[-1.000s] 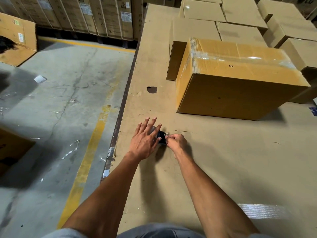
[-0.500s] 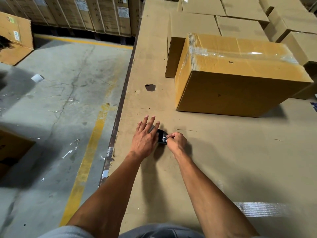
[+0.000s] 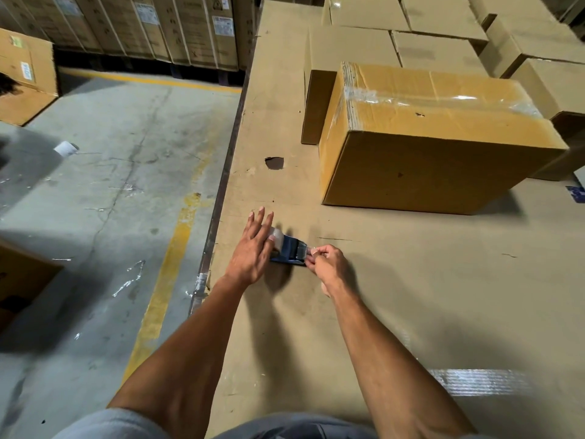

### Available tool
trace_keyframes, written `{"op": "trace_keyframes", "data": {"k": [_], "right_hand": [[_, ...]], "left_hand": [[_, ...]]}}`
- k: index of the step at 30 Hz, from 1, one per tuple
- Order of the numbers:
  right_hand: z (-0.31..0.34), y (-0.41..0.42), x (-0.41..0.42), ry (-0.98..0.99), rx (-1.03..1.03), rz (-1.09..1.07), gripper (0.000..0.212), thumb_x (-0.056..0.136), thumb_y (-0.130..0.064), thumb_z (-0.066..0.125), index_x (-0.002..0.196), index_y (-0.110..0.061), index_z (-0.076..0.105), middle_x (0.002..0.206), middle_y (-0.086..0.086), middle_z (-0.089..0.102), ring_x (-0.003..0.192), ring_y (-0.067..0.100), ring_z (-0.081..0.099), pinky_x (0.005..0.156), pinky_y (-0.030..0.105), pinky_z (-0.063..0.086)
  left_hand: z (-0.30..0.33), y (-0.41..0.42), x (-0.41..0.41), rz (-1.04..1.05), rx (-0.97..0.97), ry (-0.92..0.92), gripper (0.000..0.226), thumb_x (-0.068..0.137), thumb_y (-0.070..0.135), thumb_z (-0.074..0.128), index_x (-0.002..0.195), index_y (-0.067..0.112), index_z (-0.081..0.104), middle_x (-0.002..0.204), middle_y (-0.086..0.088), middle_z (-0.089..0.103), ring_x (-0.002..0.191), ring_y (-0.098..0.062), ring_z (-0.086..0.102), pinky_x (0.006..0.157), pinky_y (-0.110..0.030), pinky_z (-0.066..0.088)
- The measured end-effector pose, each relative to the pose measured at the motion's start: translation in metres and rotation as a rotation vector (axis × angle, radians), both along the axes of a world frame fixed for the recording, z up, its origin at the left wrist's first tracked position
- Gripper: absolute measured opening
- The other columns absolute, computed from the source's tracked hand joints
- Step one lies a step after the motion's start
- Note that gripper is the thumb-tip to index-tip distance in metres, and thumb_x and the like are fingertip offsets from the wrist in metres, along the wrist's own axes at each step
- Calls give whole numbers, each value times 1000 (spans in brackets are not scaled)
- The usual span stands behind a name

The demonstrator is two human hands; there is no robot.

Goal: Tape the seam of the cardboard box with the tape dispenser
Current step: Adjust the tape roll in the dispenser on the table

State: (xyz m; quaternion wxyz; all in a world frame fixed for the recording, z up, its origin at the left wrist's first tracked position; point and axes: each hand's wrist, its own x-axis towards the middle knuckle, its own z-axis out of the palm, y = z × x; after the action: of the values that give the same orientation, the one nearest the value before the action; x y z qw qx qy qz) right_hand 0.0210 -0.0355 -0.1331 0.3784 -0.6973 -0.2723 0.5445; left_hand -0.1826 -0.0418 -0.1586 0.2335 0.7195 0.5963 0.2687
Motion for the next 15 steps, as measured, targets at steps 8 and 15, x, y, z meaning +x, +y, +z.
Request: {"op": "trace_keyframes", "data": {"k": [8,15], "right_hand": [[5,2,4,59,-44,20,7,102,4,51,104,-1,55,111,31,67,100,36,66,93,43,59],[3,2,7,95,-47,15,24,105,2,48,86,-12,52,116,34,66,99,32,65,77,26,60]], "left_hand": [[24,1,43,-14,-27,444,73,108,51,12,174,18,8,181,-6,-5,167,-23,-11,137,-47,1],[23,2,42,-56,-38,517,66,113,43,14,173,15,22,182,-5,1,168,-24,-8,137,-48,4]]}}
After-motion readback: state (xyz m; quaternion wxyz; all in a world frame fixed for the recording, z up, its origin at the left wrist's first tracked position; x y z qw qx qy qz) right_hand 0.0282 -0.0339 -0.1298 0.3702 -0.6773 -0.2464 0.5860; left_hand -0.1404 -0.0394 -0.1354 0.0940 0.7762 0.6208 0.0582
